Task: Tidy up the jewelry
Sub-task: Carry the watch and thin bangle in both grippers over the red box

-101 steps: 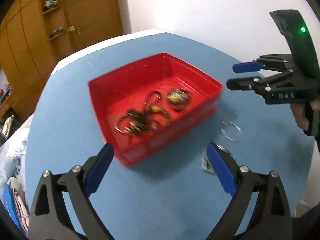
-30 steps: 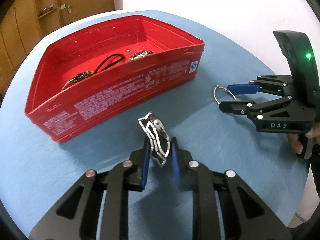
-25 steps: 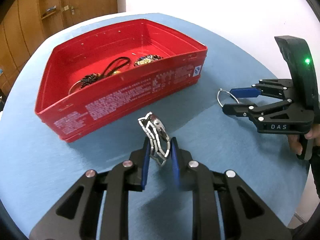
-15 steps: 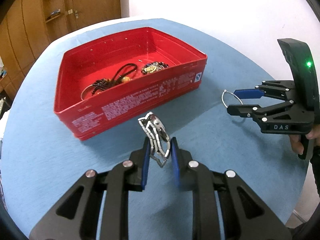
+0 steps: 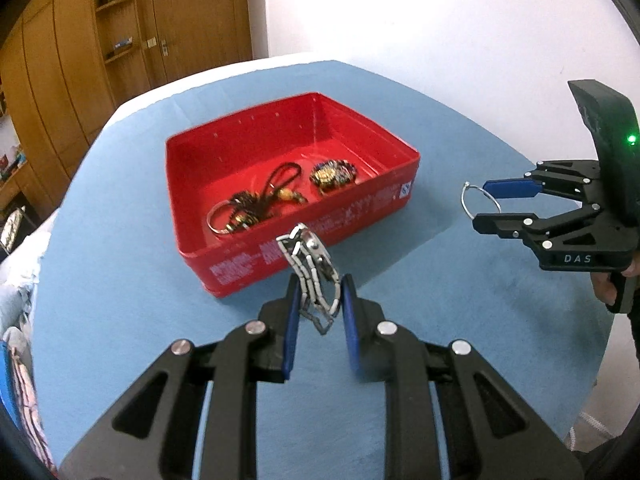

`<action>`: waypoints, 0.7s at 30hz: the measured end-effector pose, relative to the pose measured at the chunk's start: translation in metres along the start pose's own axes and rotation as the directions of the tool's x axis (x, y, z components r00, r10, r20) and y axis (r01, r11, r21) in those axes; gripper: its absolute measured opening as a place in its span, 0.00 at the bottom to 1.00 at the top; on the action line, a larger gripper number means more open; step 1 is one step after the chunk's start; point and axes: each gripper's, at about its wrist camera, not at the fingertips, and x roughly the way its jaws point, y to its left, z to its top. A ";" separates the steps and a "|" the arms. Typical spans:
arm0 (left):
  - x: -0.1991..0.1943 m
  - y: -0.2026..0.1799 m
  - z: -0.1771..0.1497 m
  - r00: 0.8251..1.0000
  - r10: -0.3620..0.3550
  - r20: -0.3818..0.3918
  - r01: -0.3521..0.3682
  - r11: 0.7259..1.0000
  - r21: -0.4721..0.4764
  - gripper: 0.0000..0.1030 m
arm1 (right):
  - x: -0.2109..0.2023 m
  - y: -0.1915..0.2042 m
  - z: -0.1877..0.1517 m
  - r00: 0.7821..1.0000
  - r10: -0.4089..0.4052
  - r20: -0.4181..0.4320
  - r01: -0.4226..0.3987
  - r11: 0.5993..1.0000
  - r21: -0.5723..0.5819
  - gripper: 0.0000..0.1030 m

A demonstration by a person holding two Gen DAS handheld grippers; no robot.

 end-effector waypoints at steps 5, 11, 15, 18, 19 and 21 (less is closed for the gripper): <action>-0.015 0.011 0.018 0.999 0.021 0.033 -0.021 1.000 0.011 0.18 | -0.013 0.005 0.021 1.000 -0.002 0.024 0.003 1.000 -0.026 0.45; -0.022 0.028 0.045 0.997 0.031 0.064 -0.032 0.999 0.011 0.18 | -0.022 0.008 0.057 0.999 0.019 0.050 -0.017 0.999 -0.051 0.45; -0.011 0.039 0.065 0.998 0.025 0.057 -0.025 1.000 0.001 0.18 | -0.015 0.005 0.083 0.998 0.047 0.052 -0.045 0.998 -0.044 0.45; 0.004 0.046 0.077 0.999 0.022 0.041 -0.022 1.000 -0.002 0.18 | 0.008 0.000 0.106 0.998 0.063 0.025 -0.062 0.998 -0.031 0.45; 0.010 0.048 0.082 0.999 0.027 0.032 -0.027 1.000 0.000 0.18 | 0.017 -0.001 0.111 0.998 0.061 0.014 -0.060 0.998 -0.027 0.45; 0.026 0.052 0.088 1.000 0.022 0.013 -0.022 1.000 0.000 0.18 | 0.037 -0.003 0.121 0.998 0.063 -0.013 -0.063 0.998 -0.016 0.45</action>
